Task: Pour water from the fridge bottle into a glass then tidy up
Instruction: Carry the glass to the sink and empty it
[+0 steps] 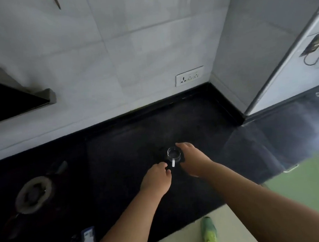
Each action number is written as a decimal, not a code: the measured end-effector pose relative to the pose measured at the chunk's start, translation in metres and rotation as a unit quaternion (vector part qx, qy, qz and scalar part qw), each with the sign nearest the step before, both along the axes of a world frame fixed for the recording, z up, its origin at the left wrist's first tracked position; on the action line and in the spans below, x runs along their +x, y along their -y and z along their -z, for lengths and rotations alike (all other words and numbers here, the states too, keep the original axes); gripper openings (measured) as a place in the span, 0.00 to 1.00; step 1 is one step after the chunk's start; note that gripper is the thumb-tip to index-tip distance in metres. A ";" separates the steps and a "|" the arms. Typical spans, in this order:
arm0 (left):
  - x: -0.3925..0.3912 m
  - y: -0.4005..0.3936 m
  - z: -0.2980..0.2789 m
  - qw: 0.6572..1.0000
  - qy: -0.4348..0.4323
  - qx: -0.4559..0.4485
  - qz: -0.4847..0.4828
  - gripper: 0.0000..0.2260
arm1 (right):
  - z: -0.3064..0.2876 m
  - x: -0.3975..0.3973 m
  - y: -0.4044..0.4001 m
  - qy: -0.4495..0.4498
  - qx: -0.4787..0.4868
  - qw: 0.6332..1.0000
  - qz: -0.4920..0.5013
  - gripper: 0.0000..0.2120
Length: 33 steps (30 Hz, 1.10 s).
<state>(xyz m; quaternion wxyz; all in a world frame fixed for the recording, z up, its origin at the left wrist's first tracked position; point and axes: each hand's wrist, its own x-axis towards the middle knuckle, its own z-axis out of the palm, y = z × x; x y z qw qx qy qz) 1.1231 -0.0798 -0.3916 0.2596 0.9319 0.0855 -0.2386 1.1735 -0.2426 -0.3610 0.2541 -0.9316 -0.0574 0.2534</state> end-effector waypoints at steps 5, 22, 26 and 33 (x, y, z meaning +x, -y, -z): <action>0.019 0.019 0.026 0.998 -0.039 -0.024 -0.042 0.20 | 0.030 0.040 -0.007 -0.030 -0.027 0.993 -0.107 0.45; 0.005 0.042 0.027 0.972 -0.012 -0.157 -0.172 0.10 | 0.046 0.031 0.010 0.015 0.005 0.998 -0.058 0.32; 0.001 0.036 -0.007 0.979 0.045 -0.161 -0.115 0.10 | 0.009 0.014 0.018 0.062 0.066 0.996 0.002 0.29; -0.007 0.028 -0.086 0.977 0.109 -0.172 0.070 0.11 | -0.077 -0.046 0.035 0.155 0.072 0.977 0.125 0.26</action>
